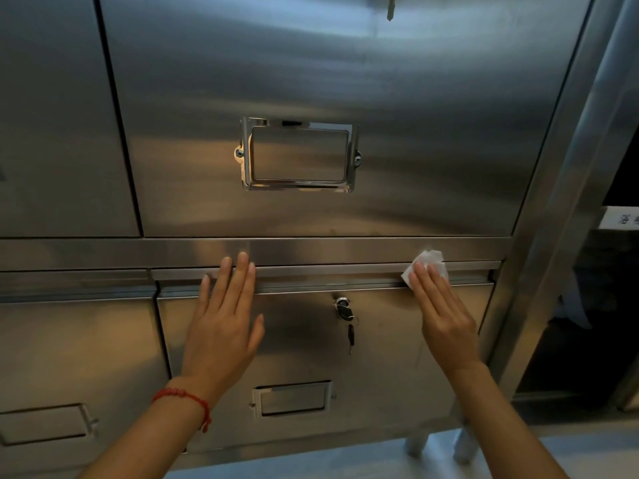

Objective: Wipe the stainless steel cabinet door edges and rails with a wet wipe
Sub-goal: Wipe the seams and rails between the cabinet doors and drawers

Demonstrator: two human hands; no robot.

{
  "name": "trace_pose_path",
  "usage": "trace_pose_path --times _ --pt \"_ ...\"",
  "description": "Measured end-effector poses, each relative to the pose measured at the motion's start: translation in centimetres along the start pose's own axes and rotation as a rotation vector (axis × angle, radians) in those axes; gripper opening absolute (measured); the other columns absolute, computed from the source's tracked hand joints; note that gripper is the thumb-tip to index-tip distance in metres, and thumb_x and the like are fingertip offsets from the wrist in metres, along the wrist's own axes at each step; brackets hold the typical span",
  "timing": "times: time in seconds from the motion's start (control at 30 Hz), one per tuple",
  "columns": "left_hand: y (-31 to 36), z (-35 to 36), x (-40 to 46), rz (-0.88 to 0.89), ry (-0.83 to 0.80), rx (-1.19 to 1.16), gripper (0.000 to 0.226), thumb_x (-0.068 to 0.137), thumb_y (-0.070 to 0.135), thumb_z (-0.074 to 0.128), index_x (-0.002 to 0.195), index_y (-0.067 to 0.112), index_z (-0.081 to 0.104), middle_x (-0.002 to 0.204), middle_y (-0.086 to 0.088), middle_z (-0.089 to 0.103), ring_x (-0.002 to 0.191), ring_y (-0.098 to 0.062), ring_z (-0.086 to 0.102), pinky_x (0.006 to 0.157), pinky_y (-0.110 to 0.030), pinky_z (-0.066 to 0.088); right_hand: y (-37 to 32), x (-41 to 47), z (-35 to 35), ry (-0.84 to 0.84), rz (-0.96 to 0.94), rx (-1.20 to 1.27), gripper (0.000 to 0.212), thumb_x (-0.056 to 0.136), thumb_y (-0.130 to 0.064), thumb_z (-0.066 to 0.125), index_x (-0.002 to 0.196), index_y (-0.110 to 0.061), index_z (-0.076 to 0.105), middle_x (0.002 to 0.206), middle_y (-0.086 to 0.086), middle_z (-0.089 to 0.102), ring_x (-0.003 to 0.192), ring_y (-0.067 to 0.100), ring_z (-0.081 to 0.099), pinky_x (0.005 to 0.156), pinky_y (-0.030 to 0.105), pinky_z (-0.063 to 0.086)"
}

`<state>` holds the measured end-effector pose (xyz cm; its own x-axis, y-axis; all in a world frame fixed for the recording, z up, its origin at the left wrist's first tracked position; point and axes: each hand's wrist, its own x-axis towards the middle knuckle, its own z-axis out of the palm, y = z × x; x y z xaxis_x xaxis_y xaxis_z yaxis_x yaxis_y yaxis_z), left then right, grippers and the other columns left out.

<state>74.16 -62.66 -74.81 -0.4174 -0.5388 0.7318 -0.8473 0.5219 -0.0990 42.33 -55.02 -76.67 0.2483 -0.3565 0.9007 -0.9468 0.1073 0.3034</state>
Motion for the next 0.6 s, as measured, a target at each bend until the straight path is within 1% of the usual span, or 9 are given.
trace_pose_path --times 0.07,0.13,0.27,0.33,0.43,0.47,0.6 --pt "0.0 0.0 0.0 0.0 0.003 -0.006 0.066 0.083 0.032 0.034 0.139 -0.002 0.031 0.148 -0.017 0.026 0.137 -0.032 0.025 0.112 -0.044 0.012 -0.2 0.1 -0.2 -0.005 0.019 -0.004 0.039 0.087 0.008 0.04 0.124 0.005 0.053 0.131 0.023 0.051 0.122 0.036 0.05 0.102 0.048 0.042" --pt "0.1 0.0 0.0 -0.004 0.003 -0.009 0.066 0.083 0.032 0.034 0.139 -0.002 0.031 0.148 -0.017 0.026 0.137 -0.032 0.025 0.112 -0.044 0.012 -0.6 0.1 -0.1 -0.012 0.025 -0.006 0.04 0.087 0.008 0.038 0.124 0.005 0.054 0.131 0.023 0.051 0.122 0.036 0.048 0.106 0.042 0.038" --pt "0.1 0.0 0.0 -0.004 -0.001 -0.012 0.066 0.083 0.033 0.033 0.139 -0.002 0.031 0.149 -0.017 0.025 0.137 -0.032 0.024 0.112 -0.044 0.011 0.3 -0.1 -0.3 -0.02 0.024 -0.005 0.044 0.081 0.016 0.051 0.124 0.006 0.056 0.133 0.022 0.05 0.124 0.036 0.047 0.104 0.047 0.039" --pt "0.1 0.0 0.0 0.002 0.004 -0.018 0.066 0.083 0.033 0.034 0.139 -0.002 0.031 0.149 -0.017 0.024 0.138 -0.03 0.022 0.112 -0.043 0.01 0.7 -0.3 -0.5 -0.026 0.05 -0.011 0.047 0.078 0.017 0.053 0.124 0.006 0.055 0.132 0.023 0.05 0.123 0.037 0.047 0.105 0.047 0.038" --pt "0.1 0.1 0.0 0.0 0.014 -0.037 0.068 0.083 0.035 0.035 0.14 -0.002 0.029 0.149 -0.017 0.023 0.138 -0.029 0.017 0.112 -0.043 0.009 0.2 0.0 -0.5 -0.017 0.046 -0.031 0.041 0.087 0.012 0.039 0.125 0.005 0.053 0.132 0.023 0.051 0.123 0.037 0.047 0.112 0.036 0.029" --pt "0.2 0.1 0.0 -0.003 0.016 -0.046 0.069 0.083 0.036 0.035 0.14 -0.002 0.029 0.149 -0.017 0.023 0.139 -0.029 0.016 0.112 -0.042 0.008 0.0 0.1 -0.4 -0.018 0.036 -0.027 0.041 0.088 0.01 0.036 0.125 0.005 0.053 0.132 0.022 0.051 0.123 0.036 0.048 0.112 0.035 0.027" --pt "0.0 0.1 0.0 0.003 0.011 -0.055 0.07 0.083 0.037 0.035 0.14 -0.002 0.028 0.15 -0.017 0.023 0.139 -0.028 0.016 0.112 -0.042 0.009 0.5 -0.1 -0.3 -0.032 0.037 -0.015 0.042 0.088 0.011 0.036 0.125 0.005 0.054 0.133 0.021 0.051 0.124 0.036 0.048 0.111 0.037 0.03"
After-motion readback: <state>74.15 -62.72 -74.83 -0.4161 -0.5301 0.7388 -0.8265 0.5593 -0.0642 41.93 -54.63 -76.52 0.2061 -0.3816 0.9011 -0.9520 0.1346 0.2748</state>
